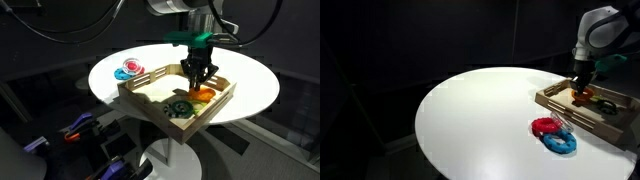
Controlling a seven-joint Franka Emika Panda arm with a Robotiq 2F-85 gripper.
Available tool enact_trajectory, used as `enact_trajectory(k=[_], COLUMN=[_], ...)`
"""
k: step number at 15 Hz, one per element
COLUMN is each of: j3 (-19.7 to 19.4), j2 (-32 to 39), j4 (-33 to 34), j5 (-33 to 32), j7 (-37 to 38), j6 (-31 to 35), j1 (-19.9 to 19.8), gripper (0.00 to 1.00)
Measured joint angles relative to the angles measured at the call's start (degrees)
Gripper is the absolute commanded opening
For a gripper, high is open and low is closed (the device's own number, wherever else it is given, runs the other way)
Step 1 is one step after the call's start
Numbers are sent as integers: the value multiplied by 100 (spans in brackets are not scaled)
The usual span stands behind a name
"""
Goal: Remove the orange ring from the crate and put it on the pile of rings on the left
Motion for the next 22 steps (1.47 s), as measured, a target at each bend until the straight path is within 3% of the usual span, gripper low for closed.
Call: enact_trajectory(k=[9,22], j3=[268,845], j2=[-663,-1004], j4=[7,-54], j5=[96,363], j7=[-19,-109], j6=[-645,-1122], j1=[111,708], gripper=[7,7])
